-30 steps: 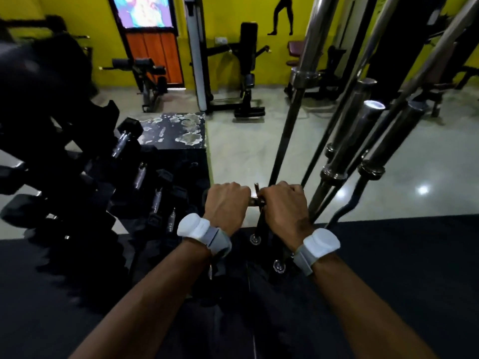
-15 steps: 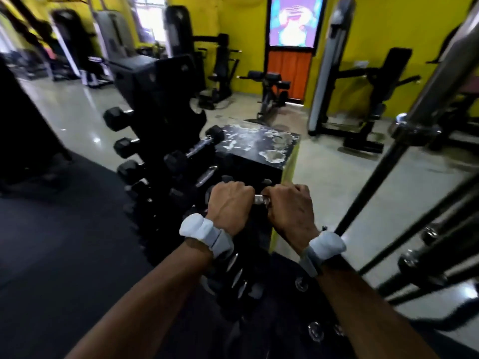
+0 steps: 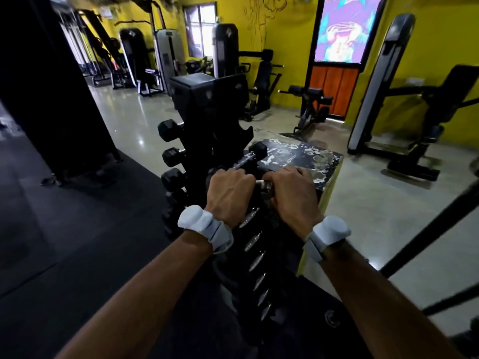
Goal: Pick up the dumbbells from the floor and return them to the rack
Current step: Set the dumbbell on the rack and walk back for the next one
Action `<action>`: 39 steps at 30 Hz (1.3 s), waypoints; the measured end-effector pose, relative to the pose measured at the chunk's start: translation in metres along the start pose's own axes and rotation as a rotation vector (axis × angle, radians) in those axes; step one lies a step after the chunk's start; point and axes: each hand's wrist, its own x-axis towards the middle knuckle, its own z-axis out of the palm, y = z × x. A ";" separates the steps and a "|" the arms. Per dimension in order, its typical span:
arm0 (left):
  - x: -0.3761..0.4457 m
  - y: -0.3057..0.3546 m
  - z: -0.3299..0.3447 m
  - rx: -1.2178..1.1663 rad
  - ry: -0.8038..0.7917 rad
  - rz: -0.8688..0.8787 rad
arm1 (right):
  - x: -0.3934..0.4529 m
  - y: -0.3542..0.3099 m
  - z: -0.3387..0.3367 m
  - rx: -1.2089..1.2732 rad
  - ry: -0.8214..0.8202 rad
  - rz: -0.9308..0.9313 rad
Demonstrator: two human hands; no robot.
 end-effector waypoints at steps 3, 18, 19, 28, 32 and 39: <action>0.014 -0.016 -0.002 0.012 0.040 -0.003 | 0.022 -0.005 -0.007 0.004 0.023 -0.006; 0.067 -0.056 0.005 0.055 0.231 -0.034 | 0.095 -0.019 -0.018 -0.013 0.190 -0.017; 0.072 -0.057 0.005 0.064 0.235 -0.054 | 0.102 -0.017 -0.017 -0.007 0.189 -0.040; 0.092 -0.043 0.012 0.083 0.172 -0.176 | 0.134 0.008 0.000 0.001 0.168 -0.134; 0.098 -0.039 0.016 0.086 0.160 -0.182 | 0.141 0.018 0.008 0.019 0.153 -0.168; 0.102 -0.043 0.023 0.083 0.141 -0.208 | 0.154 0.021 0.021 0.072 0.132 -0.196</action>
